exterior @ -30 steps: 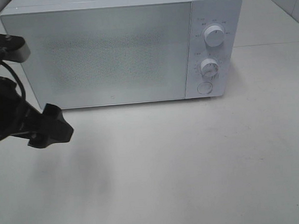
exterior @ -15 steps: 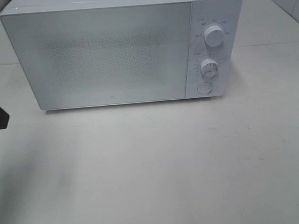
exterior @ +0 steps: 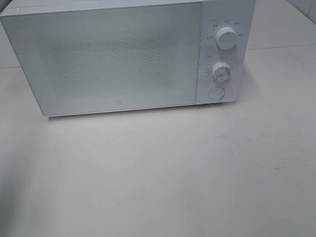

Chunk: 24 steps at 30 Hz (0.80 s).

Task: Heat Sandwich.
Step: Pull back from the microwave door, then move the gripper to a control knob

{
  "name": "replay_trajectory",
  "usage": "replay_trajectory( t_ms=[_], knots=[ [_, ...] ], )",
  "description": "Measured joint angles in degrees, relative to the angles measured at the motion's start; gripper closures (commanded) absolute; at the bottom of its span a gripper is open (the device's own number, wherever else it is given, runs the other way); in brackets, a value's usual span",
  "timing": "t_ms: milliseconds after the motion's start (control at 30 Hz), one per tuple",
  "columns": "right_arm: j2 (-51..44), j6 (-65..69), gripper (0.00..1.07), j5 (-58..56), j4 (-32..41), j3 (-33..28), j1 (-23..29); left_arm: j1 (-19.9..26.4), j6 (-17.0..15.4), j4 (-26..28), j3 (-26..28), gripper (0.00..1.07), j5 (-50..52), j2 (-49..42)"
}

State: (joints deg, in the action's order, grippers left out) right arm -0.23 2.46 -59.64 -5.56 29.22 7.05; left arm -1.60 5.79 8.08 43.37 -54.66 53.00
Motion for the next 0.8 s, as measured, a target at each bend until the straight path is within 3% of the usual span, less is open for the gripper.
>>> replay_trajectory(
  t_ms=[400, 800],
  knots=[
    [0.00, 0.00, 0.31, 0.00, 0.00, 0.00, 0.00, 0.06, -0.80, -3.44, -0.40, 0.05, -8.48, -16.84],
    [0.00, 0.00, 0.31, 0.00, 0.00, 0.00, 0.00, 0.06, -0.80, -3.38, -9.28, 0.05, -9.28, -34.03]
  ],
)
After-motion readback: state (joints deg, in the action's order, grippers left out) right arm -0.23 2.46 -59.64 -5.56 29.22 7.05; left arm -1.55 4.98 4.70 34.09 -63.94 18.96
